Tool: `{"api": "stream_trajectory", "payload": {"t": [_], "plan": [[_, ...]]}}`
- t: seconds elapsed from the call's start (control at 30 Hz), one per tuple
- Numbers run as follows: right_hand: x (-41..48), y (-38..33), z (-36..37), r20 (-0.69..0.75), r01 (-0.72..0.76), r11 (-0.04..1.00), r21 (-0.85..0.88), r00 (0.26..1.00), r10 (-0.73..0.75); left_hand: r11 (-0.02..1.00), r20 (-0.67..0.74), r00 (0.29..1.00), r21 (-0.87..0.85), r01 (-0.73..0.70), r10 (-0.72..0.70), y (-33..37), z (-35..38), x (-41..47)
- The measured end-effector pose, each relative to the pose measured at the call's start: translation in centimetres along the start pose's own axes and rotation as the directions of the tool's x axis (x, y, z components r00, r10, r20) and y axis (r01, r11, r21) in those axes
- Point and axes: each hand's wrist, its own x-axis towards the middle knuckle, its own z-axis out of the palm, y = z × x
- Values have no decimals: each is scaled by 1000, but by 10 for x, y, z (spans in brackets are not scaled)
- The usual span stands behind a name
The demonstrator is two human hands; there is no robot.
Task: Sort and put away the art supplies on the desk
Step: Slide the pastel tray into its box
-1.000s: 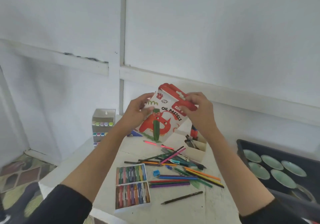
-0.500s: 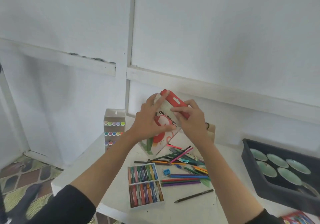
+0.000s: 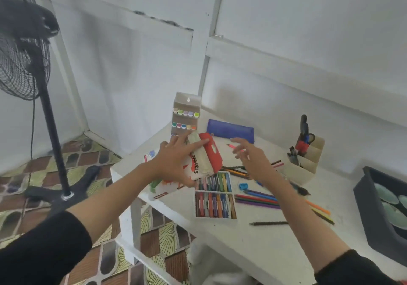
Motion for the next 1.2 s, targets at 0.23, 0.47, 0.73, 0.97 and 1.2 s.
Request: {"api": "stream_trajectory", "payload": {"t": [0.23,0.47,0.73,0.97,1.2], "plan": [[16,32,58,721,658,475,-584,690,-70,980,220,972,194,37,-80,-64,33,-51],[42,30,80,831,817,285,-502,547,-104,975,272,956,216,51,-111,-73,40,-61],[57,28,96,862,857,263,-444,488,-135,974,253,957,206,93,-144,-86,44,-62],[61,26,94,835,796,408,-447,535,-128,978,272,953,192,84,-135,-89,45,-57],[58,34,62,750,628,635,-449,651,-114,972,274,952,226,71,-133,-90,45,-46]]}}
